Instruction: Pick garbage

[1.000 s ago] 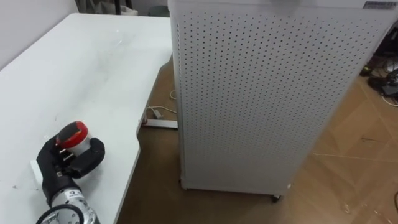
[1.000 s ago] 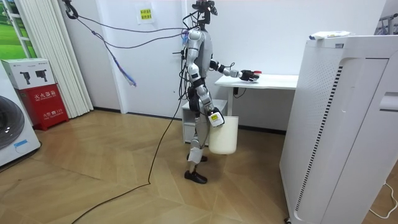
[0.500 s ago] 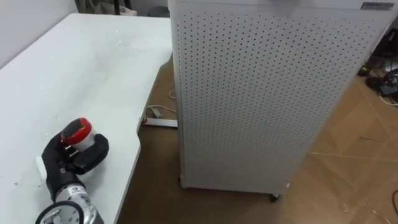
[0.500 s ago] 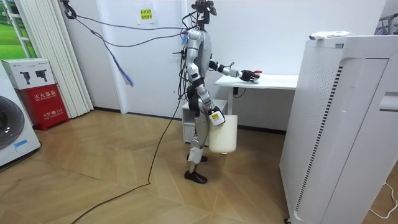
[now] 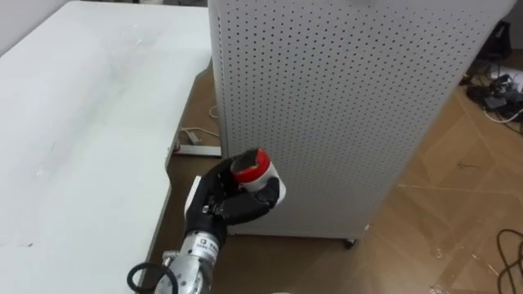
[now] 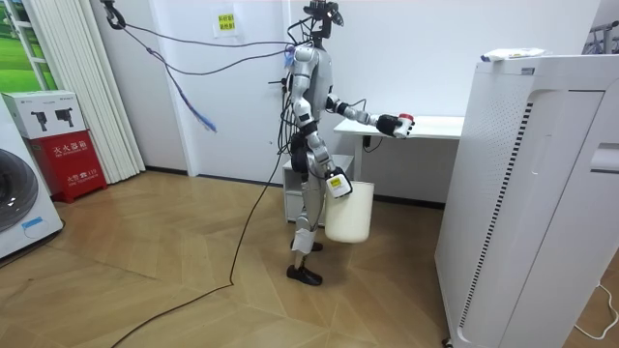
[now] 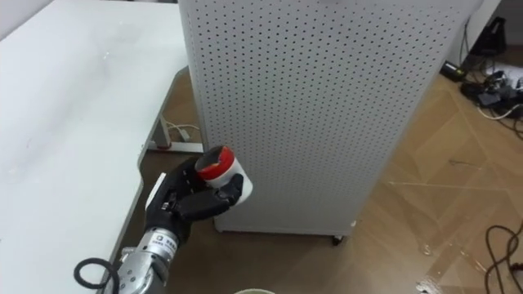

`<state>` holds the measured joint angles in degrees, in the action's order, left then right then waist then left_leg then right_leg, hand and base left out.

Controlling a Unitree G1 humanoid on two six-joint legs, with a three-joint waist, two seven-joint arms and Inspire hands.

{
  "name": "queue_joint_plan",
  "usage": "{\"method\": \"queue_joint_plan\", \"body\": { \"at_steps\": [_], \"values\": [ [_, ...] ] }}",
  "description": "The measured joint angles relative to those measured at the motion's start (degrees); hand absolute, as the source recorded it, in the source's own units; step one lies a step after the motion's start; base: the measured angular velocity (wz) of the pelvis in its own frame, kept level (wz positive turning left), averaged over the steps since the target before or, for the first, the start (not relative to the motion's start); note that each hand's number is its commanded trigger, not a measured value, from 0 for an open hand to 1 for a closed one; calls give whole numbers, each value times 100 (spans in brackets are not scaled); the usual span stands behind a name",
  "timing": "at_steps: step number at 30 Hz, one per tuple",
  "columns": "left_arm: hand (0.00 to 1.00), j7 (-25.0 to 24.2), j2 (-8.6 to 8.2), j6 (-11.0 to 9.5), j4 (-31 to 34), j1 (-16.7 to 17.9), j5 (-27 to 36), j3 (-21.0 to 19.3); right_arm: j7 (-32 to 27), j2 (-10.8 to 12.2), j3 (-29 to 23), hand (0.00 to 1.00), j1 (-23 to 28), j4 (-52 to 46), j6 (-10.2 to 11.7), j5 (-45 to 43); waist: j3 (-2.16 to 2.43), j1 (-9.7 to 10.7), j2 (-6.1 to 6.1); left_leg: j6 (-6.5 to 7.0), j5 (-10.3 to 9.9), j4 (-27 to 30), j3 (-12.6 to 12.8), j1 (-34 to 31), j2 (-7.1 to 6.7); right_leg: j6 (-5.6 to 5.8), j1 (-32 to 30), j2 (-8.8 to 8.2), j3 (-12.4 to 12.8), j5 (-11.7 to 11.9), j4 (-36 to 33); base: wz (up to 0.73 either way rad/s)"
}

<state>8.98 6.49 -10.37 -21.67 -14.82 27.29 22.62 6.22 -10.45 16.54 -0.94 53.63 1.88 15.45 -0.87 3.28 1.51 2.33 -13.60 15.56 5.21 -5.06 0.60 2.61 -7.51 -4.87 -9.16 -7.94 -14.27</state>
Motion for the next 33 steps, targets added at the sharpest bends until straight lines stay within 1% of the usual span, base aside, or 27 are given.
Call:
{"method": "queue_joint_plan", "body": {
  "at_steps": [2, 4, 6, 8, 11, 13, 16, 19, 25, 28, 31, 32, 33],
  "values": [
    [100, -138, 48, 7, 80, 17, 14, 28, 0, -45, -16, 100, -62, 9, 1, 7, -4, 3, -7, 0, 0, -1, 23, -6, -4, 0, -22, -7, -10, 0, -14, -6],
    [100, -299, 50, 9, 80, 74, 22, 49, -30, -47, -37, 100, -131, 45, -8, 3, -5, -32, -12, 0, 0, -15, 50, 0, -5, 0, -47, -10, 17, 0, -28, -8],
    [100, -473, 45, 65, 79, 215, 23, 79, -45, -45, -37, 100, -204, 48, -8, 5, -12, -39, -29, 0, 0, -15, 77, 16, -2, 1, -52, -10, 48, 0, -29, -9],
    [100, -661, 55, 173, 72, 348, 14, 200, -69, -44, -39, 100, -333, 48, -7, 14, -34, -30, -71, 0, 0, -16, 94, 1, -3, 1, -70, -11, 46, 0, -38, 0],
    [100, -867, 63, 176, 11, 456, 16, 322, -177, -39, -36, 100, -507, 46, 9, 24, -53, -31, -120, 0, 0, -17, 94, -17, 2, 1, -91, -4, 47, 0, -48, 0],
    [100, -933, 71, 176, -22, 476, 16, 349, -253, -41, -38, 100, -554, 46, 61, 24, -62, -31, -141, 0, 0, -16, 94, -21, 3, 1, -94, -2, 48, 0, -48, 0],
    [100, -988, 84, 176, -52, 503, 14, 350, -346, -42, -38, 100, -595, 46, 134, 29, -59, -34, -160, 0, 0, -15, 109, -77, 2, 0, -164, 1, 76, 3, -55, -4],
    [100, -1107, 98, 176, -82, 576, -4, 351, -422, -42, -38, 100, -597, 48, 150, 35, -54, -46, -180, 0, 0, -10, 96, -169, 1, 2, -253, 8, 108, 8, -58, 0],
    [100, -1247, 222, 220, -101, 733, -99, 412, -427, -48, -52, 100, -831, 463, 181, 46, -56, -37, -228, 0, 0, -11, 97, -271, 1, 2, -355, 10, 114, 8, -46, 0],
    [100, -1346, 260, 226, -287, 733, -106, 489, -416, -80, -53, 100, -889, 508, 181, 49, -57, -26, -233, 0, 0, -16, 112, -271, -2, 2, -362, 10, 119, 8, -43, -1],
    [100, -1402, 333, 270, -538, 736, -104, 612, -407, -84, -53, 100, -958, 511, 181, 53, -58, 2, -236, 0, 0, -13, 134, -335, -4, 3, -426, 2, 111, 7, -53, 0],
    [100, -1412, 387, 284, -567, 745, -104, 677, -402, -84, -53, 100, -1007, 510, 181, 54, -61, 13, -240, 0, 0, -13, 143, -394, -4, 3, -498, 2, 115, 7, -62, 0],
    [93, -1424, 414, 285, -573, 792, -104, 728, -397, -83, -53, 100, -1036, 503, 185, 54, -62, 20, -244, 0, 0, -12, 151, -449, -5, 3, -564, 1, 127, 7, -72, -4]
  ]
}}
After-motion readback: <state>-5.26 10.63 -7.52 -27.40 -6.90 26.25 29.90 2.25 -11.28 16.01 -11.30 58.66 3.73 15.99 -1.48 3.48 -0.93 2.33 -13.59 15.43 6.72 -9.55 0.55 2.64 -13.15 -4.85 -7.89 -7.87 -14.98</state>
